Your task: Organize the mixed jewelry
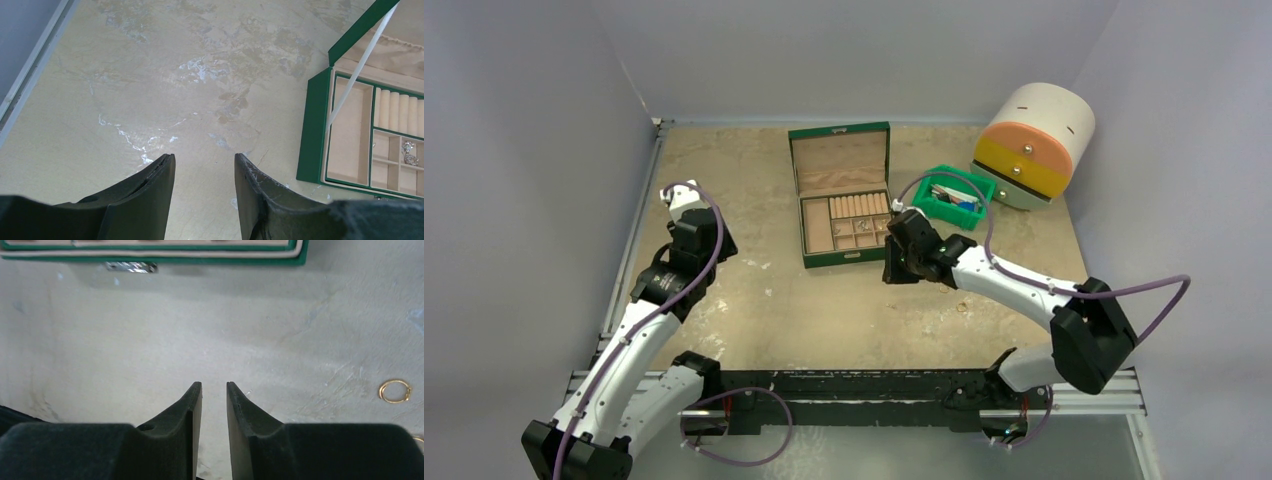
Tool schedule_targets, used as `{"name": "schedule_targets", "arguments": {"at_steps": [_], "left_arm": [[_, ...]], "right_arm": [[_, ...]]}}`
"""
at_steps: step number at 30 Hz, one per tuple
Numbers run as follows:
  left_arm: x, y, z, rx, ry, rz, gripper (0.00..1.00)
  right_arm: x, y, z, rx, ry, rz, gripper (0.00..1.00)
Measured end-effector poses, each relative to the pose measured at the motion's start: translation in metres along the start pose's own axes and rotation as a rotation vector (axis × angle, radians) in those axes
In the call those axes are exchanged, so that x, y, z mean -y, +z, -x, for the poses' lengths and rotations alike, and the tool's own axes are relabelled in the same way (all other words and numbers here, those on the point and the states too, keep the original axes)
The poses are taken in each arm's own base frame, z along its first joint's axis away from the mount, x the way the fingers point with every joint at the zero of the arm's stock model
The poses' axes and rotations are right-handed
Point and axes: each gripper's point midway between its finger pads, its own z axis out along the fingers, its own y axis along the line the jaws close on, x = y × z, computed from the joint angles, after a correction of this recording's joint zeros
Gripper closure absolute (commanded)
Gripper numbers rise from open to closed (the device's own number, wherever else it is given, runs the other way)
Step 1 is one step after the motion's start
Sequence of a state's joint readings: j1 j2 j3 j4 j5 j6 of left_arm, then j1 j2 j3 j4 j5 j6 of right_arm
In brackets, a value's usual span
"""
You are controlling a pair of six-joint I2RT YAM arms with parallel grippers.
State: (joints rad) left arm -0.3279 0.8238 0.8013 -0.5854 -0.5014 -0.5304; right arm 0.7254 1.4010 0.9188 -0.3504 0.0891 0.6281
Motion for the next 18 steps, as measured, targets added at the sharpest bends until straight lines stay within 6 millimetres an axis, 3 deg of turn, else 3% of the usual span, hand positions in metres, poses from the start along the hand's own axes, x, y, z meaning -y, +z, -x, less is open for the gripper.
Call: {"name": "schedule_targets", "arguments": {"at_steps": [9, 18], "left_arm": [[0.000, 0.001, -0.001, -0.003, 0.002, 0.001, 0.54], [0.000, 0.001, -0.001, -0.003, 0.002, 0.002, 0.54]], "right_arm": [[0.023, 0.012, -0.040, -0.090, -0.004, -0.038, 0.72], [0.026, 0.019, -0.055, -0.130, 0.001, -0.030, 0.71]]}}
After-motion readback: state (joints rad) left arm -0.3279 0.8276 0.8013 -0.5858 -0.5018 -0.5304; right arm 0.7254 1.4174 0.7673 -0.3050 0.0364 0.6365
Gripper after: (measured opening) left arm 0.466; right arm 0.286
